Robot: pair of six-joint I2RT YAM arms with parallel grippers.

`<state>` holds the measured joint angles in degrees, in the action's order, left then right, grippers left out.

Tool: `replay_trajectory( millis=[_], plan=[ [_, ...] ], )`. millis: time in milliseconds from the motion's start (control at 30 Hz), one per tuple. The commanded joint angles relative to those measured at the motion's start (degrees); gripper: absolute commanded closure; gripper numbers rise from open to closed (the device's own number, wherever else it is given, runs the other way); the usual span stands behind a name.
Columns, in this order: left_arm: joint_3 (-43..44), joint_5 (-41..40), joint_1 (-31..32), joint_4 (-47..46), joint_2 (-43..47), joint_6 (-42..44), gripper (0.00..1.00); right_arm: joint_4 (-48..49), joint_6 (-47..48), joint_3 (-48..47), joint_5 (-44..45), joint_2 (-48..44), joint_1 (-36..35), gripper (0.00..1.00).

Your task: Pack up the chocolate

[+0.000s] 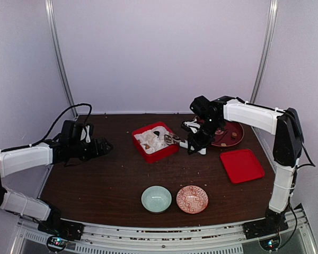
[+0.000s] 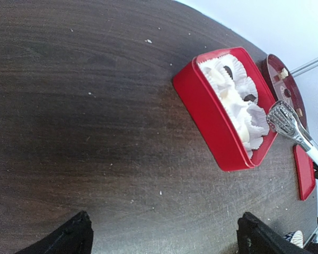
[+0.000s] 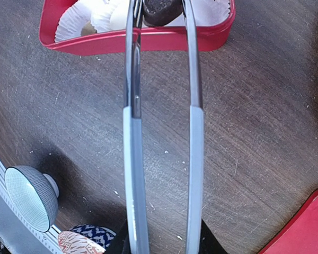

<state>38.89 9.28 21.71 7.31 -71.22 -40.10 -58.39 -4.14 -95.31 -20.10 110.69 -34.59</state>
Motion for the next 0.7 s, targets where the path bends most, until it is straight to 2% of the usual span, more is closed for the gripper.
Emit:
replay_trajectory(
  millis=[0, 200, 667],
  plan=[
    [-0.58, 0.4, -0.43, -2.48, 1.07, -0.42, 0.02, -0.1, 1.06, -1.87, 2.06, 0.39, -0.39, 0.75],
    [-0.56, 0.23, -0.38, -2.22, 1.26, -0.33, 0.02, -0.49, 1.11, -2.74, 2.69, 0.73, -0.31, 0.7],
    [-0.34, 0.24, -0.44, -2.21, 1.34, -0.34, 0.02, -0.63, -0.12, -4.72, 3.0, -1.69, 0.25, 0.66]
  ],
)
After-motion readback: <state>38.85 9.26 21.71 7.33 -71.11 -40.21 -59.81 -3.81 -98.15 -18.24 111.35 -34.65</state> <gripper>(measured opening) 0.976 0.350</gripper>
